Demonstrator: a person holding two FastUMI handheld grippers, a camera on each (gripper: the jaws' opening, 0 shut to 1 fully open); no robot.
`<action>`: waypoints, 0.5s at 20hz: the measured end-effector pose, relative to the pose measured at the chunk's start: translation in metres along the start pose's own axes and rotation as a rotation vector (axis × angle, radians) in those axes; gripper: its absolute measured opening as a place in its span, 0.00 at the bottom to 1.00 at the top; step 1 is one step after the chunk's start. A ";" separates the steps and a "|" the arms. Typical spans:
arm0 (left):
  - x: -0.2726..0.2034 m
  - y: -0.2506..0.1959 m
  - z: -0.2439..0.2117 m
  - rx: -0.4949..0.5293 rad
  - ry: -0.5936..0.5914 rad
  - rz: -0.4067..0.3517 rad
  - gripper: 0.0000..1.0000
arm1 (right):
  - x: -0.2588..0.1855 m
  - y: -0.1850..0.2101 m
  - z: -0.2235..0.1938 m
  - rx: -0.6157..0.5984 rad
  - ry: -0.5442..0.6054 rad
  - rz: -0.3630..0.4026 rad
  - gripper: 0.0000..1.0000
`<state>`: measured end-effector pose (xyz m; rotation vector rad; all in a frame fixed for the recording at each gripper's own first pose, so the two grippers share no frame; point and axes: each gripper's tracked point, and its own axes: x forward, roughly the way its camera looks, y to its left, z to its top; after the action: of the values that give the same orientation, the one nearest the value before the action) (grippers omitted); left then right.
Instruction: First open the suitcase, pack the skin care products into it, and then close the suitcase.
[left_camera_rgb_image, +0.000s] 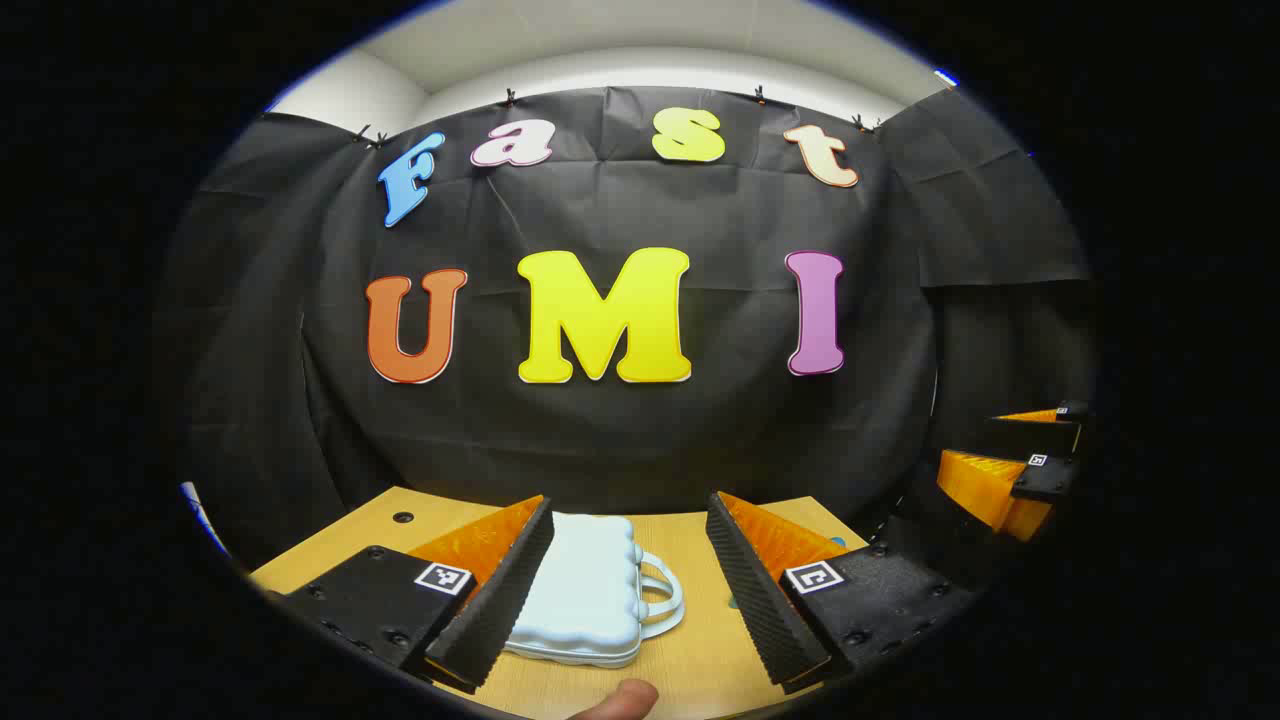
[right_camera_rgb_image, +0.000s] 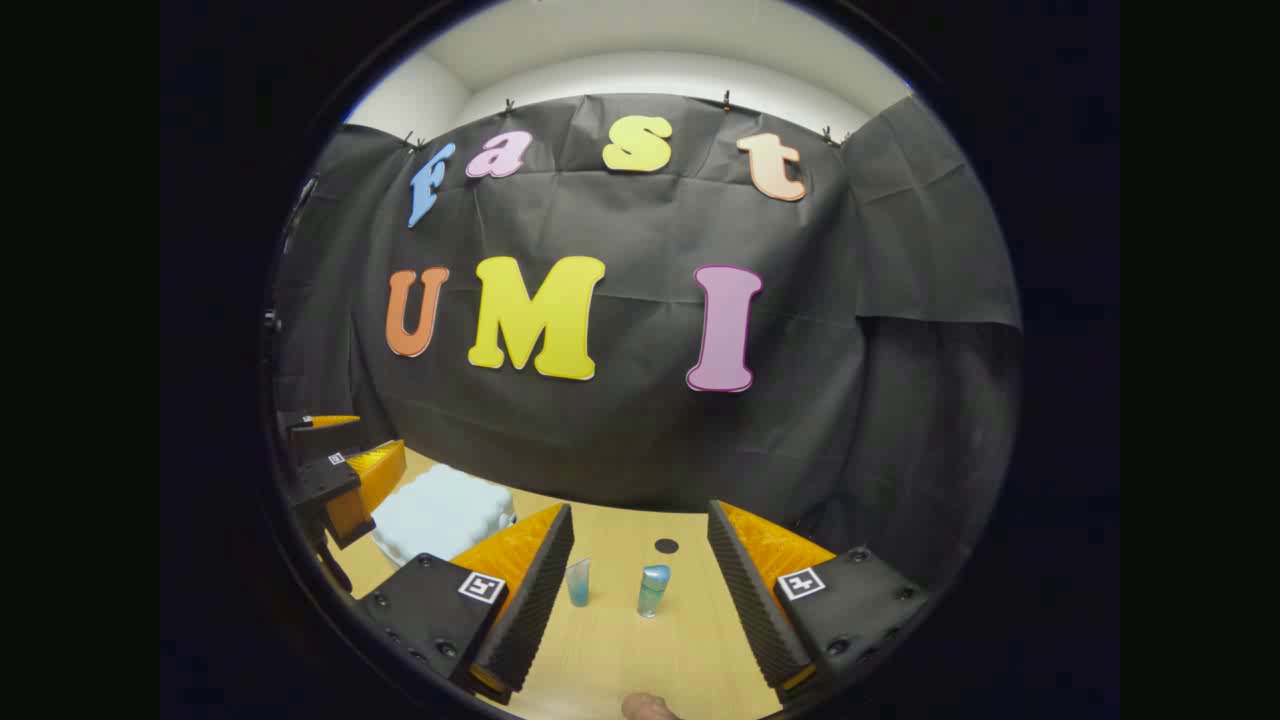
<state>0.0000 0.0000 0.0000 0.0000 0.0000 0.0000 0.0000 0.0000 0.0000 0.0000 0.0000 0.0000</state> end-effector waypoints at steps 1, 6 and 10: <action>0.000 0.000 -0.001 -0.007 0.004 -0.004 0.98 | 0.000 0.003 -0.002 0.003 0.008 0.008 0.80; -0.001 0.001 -0.002 -0.020 0.004 0.000 0.98 | 0.001 0.007 0.003 -0.009 -0.004 0.017 0.80; 0.002 -0.001 -0.010 -0.030 0.027 -0.005 0.98 | 0.002 0.009 0.005 -0.008 -0.007 0.023 0.80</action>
<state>0.0018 -0.0010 -0.0102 -0.0301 0.0267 -0.0046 0.0024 0.0089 0.0050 -0.0079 -0.0072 0.0231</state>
